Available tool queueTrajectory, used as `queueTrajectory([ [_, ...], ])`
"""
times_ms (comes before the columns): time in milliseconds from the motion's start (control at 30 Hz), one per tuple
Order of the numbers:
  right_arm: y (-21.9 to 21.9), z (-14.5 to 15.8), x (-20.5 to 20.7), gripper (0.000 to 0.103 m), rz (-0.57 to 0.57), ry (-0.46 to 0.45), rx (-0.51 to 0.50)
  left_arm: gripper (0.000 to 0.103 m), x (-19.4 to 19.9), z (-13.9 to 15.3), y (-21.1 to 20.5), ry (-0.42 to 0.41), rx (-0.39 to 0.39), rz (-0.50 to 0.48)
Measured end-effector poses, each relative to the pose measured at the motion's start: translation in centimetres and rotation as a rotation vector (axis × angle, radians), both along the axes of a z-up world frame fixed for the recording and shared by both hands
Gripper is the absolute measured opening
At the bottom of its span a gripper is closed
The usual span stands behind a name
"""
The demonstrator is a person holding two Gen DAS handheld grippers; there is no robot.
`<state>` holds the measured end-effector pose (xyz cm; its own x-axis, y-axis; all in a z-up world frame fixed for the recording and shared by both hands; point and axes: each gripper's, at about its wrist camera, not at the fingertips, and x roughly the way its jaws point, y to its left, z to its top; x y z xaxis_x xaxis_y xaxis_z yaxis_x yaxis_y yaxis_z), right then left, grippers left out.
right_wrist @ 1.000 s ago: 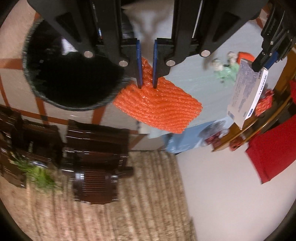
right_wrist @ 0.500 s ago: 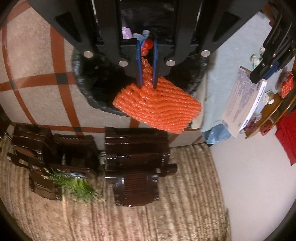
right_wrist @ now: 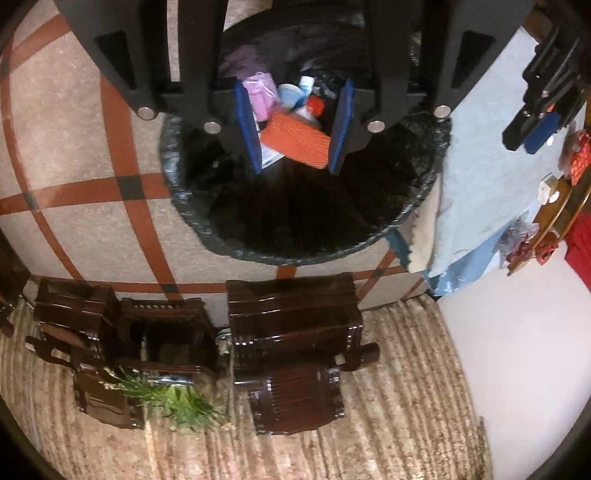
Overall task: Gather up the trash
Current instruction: 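Carry the box and orange net over the bin and open both tools, then move both tools back to the table toward the orange net and green gloves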
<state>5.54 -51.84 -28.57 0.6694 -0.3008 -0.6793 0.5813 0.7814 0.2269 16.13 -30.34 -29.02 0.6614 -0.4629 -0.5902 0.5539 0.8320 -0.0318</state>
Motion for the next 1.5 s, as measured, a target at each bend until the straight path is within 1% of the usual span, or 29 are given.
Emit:
queueTrajectory([
  [33,0.5,0.1,0.3,0.037,0.015,-0.002,-0.002,0.067,0.2,0.2,0.9,-0.005,0.000,0.021],
  [233,6.0,1.0,3.7,0.037,0.152,-0.028,-0.007,0.067,2.3,1.1,9.6,-0.027,0.006,0.209],
  [267,6.9,1.2,4.2,0.037,0.173,-0.031,-0.008,0.067,2.7,1.1,11.7,-0.033,0.010,0.251],
  [333,9.4,1.4,5.6,0.038,0.230,-0.038,-0.011,0.067,3.0,1.7,14.3,-0.042,0.014,0.299],
  [467,14.6,1.6,8.5,0.038,0.347,-0.040,-0.016,0.067,3.8,2.4,20.9,-0.058,0.025,0.420],
  [567,18.4,1.7,10.6,0.038,0.430,-0.038,-0.024,0.068,4.1,2.4,24.9,-0.068,0.038,0.491],
  [667,21.9,1.8,12.4,0.038,0.505,-0.038,-0.032,0.071,4.4,2.4,28.1,-0.072,0.053,0.542],
  [767,24.9,1.9,14.0,0.039,0.566,-0.037,-0.041,0.072,4.9,1.8,31.4,-0.066,0.057,0.591],
  [833,26.9,1.6,15.1,0.039,0.604,-0.031,-0.047,0.072,5.2,1.3,33.0,-0.056,0.057,0.614],
  [967,29.9,0.5,17.2,0.039,0.662,-0.005,-0.055,0.072,6.0,0.4,34.7,-0.056,0.079,0.628],
  [1033,31.0,-0.2,17.8,0.039,0.686,0.008,-0.056,0.072,6.7,-0.2,35.8,-0.038,0.074,0.638],
  [1200,33.5,-2.0,19.6,0.039,0.726,0.041,-0.063,0.072,8.3,-1.9,37.0,0.007,0.072,0.656],
  [1300,34.6,-3.0,20.8,0.039,0.745,0.060,-0.066,0.074,9.4,-3.1,37.2,0.037,0.079,0.644],
  [1333,34.9,-3.3,21.2,0.039,0.751,0.068,-0.064,0.076,10.0,-3.7,37.4,0.059,0.082,0.635],
  [1433,35.6,-4.2,22.3,0.039,0.763,0.083,-0.064,0.076,11.3,-5.1,37.7,0.110,0.091,0.627],
  [1500,36.1,-5.0,23.1,0.039,0.774,0.095,-0.063,0.076,12.3,-6.0,38.2,0.151,0.079,0.629],
])
